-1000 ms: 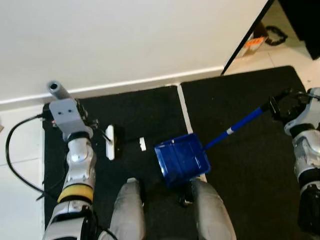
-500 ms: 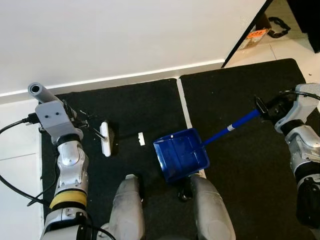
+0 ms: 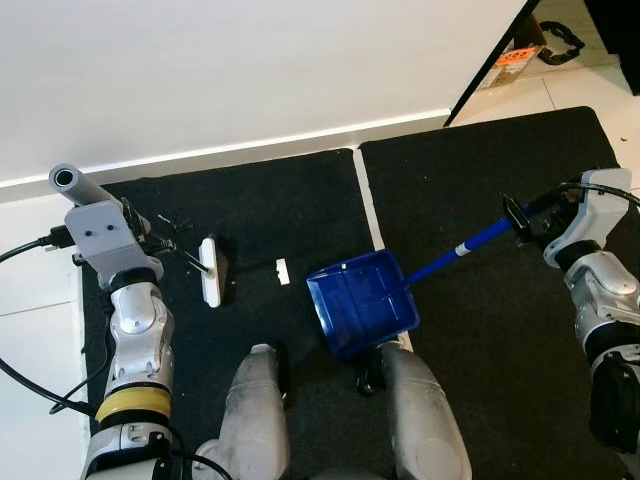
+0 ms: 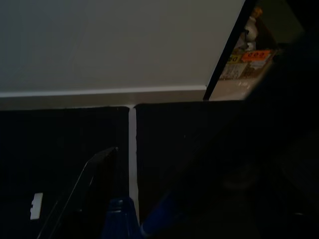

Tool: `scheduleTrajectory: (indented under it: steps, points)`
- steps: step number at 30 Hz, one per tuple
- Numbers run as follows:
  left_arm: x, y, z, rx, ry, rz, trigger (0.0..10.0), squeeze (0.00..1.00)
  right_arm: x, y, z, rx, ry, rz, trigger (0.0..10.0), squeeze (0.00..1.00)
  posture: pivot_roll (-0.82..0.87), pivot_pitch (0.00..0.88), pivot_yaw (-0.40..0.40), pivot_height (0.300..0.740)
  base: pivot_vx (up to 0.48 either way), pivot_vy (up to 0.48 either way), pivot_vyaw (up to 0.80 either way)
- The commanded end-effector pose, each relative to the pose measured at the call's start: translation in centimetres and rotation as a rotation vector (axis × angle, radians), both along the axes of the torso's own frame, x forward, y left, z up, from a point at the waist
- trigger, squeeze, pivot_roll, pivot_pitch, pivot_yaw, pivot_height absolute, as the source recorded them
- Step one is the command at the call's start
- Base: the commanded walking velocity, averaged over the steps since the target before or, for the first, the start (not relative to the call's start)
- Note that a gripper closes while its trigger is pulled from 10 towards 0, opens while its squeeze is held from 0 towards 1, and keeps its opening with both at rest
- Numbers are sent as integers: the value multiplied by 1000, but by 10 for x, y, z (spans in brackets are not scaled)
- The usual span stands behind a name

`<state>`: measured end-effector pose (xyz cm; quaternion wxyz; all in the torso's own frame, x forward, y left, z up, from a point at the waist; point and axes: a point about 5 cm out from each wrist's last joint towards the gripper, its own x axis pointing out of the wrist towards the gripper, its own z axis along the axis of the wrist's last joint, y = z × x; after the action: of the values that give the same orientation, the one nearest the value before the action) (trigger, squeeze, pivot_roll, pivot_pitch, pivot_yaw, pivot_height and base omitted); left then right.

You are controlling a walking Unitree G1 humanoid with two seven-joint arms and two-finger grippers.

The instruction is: Sweep floor

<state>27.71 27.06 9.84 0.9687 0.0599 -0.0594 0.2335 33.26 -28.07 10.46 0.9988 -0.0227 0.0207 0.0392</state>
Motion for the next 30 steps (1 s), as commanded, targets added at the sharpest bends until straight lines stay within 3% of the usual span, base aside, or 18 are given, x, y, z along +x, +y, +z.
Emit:
scheduleTrajectory:
  steps: [1,12,13,14,15,16,17,18,30]
  points:
    - [-14,6,-20,-7,99,35,10000,0,-5,-4,-5,26,2,-25,10000,0,147,399,-86,740,0,0,0]
    - [-16,7,-19,-4,99,39,10000,0,-2,2,-5,32,0,3,10000,0,150,401,-91,740,0,0,0]
    - [-16,7,-19,-4,100,40,10000,0,-2,4,-6,33,5,8,8314,0,151,398,-92,740,0,0,0]
    - [-16,7,-19,-4,101,41,10000,0,-1,4,-6,34,9,11,8314,0,151,398,-92,740,0,0,0]
    - [-16,7,-19,-5,100,42,10000,0,-1,5,-7,36,10,15,3725,0,151,398,-92,740,0,0,0]
    - [-16,7,-19,-5,100,42,10000,0,-1,5,-7,36,10,15,3725,0,151,398,-92,740,0,0,0]
    - [-16,7,-19,-5,100,42,10000,0,-1,6,-7,40,8,17,471,0,152,398,-92,740,0,0,0]
    - [-16,7,-19,-5,99,42,10000,0,-1,6,-7,45,5,19,0,0,152,398,-91,740,0,0,0]
    - [-16,6,-18,-5,99,35,10000,0,-1,7,-6,45,-2,25,0,0,155,396,-87,740,0,0,0]
